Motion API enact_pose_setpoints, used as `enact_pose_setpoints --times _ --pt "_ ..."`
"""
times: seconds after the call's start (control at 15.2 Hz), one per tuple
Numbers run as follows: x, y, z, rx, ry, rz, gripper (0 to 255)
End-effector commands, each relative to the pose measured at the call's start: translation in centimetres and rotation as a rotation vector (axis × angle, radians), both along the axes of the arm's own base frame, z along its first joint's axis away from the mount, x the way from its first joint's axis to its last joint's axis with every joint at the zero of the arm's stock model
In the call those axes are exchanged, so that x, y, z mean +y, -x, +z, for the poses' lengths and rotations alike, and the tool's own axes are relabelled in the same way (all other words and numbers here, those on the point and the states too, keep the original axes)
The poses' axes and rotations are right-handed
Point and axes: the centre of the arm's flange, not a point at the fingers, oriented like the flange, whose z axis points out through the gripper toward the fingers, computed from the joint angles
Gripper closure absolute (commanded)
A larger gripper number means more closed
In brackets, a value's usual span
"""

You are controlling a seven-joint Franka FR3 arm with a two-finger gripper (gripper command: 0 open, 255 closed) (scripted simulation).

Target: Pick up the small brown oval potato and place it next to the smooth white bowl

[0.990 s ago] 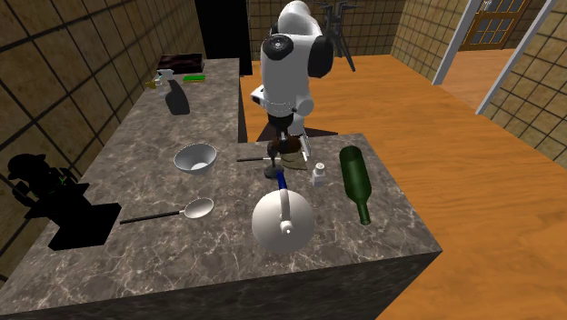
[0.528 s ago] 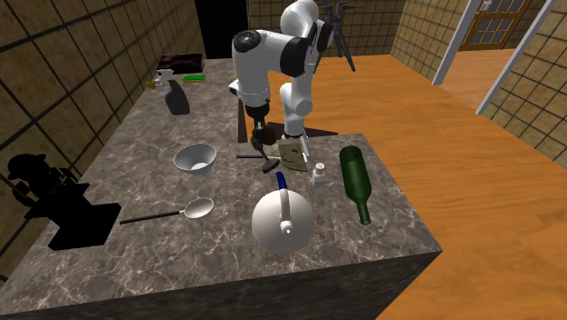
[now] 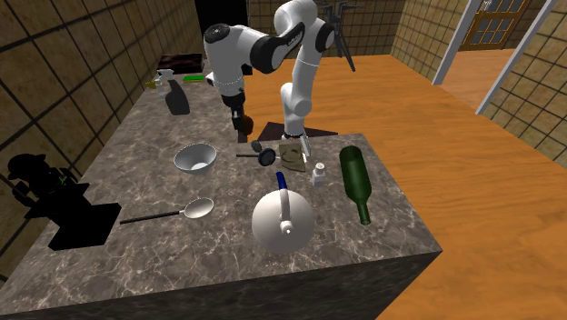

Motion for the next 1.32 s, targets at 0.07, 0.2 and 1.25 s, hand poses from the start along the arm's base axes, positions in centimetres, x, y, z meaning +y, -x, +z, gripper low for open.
enact_pose_setpoints --times 0.07,0.2,1.25 --pt "-3.5 1.7 0.1 0.000 0.000 0.002 255" --pt "-6.0 2.7 0.1 0.000 0.000 0.002 255" --pt "-8.9 4.0 -6.8 0.000 0.000 0.002 255"
